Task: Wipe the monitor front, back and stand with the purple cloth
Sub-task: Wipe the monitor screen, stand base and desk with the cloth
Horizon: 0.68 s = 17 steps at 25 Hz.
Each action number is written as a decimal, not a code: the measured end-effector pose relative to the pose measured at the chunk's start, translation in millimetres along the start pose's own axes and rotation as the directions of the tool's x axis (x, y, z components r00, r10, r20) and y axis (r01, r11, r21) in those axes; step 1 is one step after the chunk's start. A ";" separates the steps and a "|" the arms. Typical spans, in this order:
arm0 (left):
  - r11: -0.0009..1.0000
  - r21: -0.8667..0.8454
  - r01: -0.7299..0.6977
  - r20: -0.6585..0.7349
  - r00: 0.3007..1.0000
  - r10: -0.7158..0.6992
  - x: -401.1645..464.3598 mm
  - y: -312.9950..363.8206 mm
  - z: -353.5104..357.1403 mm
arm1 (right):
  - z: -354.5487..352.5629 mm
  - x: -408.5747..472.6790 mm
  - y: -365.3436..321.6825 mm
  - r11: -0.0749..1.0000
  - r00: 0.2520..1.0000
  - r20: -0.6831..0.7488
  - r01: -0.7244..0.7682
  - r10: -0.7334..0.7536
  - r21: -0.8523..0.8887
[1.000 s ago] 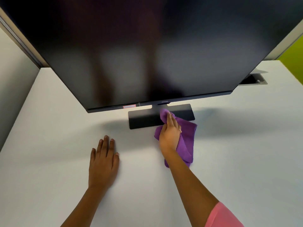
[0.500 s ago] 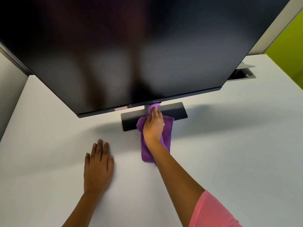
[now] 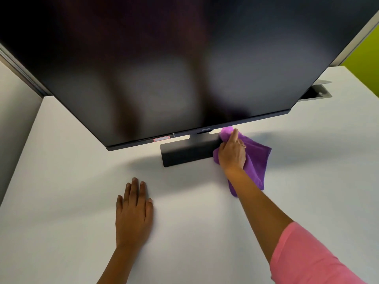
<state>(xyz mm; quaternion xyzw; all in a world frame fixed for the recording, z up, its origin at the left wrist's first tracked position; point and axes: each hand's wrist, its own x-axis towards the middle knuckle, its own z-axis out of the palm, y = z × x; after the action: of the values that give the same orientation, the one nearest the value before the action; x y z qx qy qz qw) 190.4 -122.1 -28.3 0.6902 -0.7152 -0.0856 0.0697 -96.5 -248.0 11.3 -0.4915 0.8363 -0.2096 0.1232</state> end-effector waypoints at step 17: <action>1.000 0.005 -0.001 0.001 1.000 0.001 -0.4 0.2 -1.5 | 17.4 -16.9 -5.1 0.778 0.779 0.372 0.597 -0.505 -0.195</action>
<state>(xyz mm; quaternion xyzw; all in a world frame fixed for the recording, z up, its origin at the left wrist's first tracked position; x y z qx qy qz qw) 190.5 -121.7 -26.8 0.6898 -0.7159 -0.0843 0.0676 -77.2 -239.4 -1.7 -0.7555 0.6462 -0.0292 0.1042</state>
